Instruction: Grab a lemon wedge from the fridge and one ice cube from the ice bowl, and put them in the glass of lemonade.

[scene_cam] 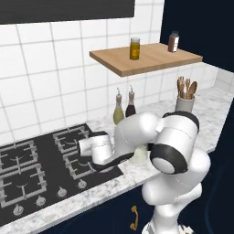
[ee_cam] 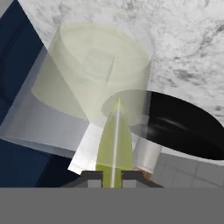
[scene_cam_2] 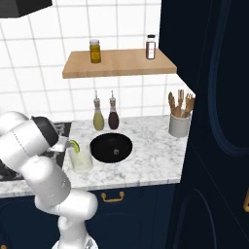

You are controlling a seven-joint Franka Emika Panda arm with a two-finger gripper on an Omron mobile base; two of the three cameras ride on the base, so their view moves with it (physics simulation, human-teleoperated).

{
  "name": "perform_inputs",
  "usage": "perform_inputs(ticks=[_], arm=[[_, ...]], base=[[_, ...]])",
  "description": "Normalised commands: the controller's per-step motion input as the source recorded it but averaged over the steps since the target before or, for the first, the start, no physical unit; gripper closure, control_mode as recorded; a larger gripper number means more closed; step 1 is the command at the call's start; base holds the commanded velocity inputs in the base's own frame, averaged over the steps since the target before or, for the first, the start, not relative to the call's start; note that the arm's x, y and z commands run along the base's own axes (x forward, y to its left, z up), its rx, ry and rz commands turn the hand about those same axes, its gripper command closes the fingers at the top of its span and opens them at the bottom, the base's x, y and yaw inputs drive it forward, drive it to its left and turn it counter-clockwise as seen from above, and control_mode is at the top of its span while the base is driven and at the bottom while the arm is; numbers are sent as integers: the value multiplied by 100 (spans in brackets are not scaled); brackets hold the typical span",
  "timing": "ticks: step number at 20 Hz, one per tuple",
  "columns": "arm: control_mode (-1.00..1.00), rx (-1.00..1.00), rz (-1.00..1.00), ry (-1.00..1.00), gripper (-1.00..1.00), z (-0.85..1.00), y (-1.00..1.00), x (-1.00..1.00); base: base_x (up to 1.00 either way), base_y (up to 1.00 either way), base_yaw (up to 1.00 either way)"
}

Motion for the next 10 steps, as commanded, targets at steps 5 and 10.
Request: perform_inputs(ticks=[5, 10], arm=[[-100, -2, 0, -3, 100, -1, 0, -14], [-100, 0, 0, -8, -100, 17, -2, -32]], base=[[0, 0, 0], [0, 0, 0]])
